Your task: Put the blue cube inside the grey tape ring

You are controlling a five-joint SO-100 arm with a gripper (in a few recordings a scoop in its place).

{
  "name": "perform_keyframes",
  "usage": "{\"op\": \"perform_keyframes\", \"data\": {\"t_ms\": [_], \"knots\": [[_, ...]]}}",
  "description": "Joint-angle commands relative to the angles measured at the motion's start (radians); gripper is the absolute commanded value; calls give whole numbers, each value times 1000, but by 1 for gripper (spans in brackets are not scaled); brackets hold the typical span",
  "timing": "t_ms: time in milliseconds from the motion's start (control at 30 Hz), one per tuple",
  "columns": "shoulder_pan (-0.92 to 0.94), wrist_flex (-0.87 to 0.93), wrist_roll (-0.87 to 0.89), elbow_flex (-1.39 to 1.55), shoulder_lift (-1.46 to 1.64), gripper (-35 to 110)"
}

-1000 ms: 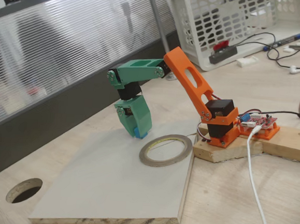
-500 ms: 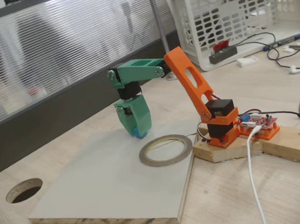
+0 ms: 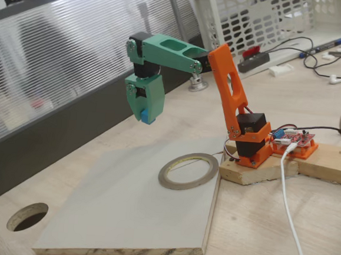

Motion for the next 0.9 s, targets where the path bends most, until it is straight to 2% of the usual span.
{"op": "perform_keyframes", "data": {"t_ms": [0,267,433,667,867], "knots": [[-18,-5,12,80,58,8],[-249,-8,18,445,285,8],[-279,-15,18,672,371,8],[-279,-330,14,1006,532,8],[-282,-407,15,1186,630,8]]}}
